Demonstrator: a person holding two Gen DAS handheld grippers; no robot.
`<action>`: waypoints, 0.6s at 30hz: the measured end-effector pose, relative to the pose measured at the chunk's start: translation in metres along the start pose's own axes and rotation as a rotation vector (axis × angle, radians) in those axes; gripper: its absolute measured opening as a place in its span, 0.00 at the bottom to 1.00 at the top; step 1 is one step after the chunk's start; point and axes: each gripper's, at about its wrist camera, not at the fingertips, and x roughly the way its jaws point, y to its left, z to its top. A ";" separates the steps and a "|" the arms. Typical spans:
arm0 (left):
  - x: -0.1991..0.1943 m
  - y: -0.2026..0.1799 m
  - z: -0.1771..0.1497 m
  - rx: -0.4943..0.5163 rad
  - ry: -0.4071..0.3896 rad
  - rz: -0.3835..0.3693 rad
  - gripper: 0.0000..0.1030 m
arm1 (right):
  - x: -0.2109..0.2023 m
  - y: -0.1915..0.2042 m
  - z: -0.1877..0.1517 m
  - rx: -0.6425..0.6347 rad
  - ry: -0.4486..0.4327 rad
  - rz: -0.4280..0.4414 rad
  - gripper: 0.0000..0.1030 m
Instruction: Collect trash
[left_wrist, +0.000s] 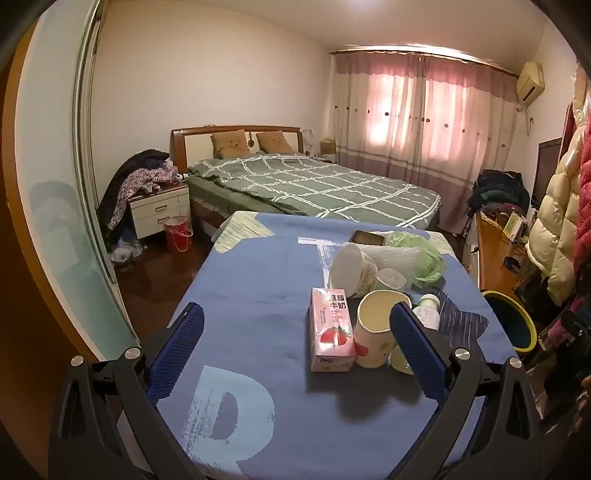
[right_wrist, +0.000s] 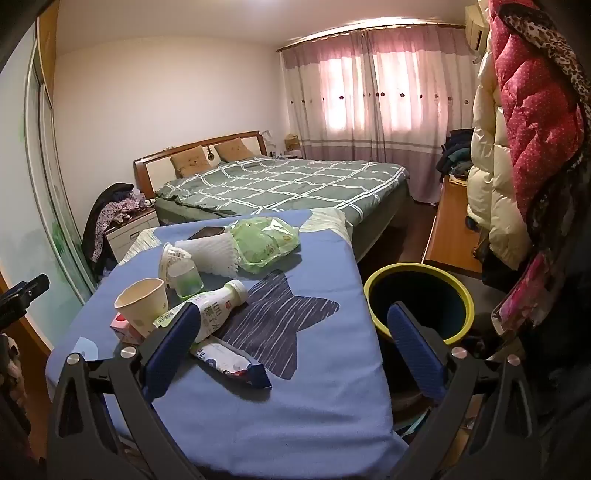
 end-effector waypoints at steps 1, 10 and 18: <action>-0.001 -0.001 0.000 0.003 -0.003 0.001 0.96 | 0.000 0.001 0.000 0.001 -0.001 -0.003 0.94; -0.001 -0.002 -0.003 -0.005 0.009 -0.006 0.96 | 0.007 0.000 -0.002 0.008 0.017 0.004 0.94; 0.002 -0.001 0.001 0.004 0.023 -0.005 0.96 | 0.012 0.000 -0.004 0.008 0.022 -0.004 0.94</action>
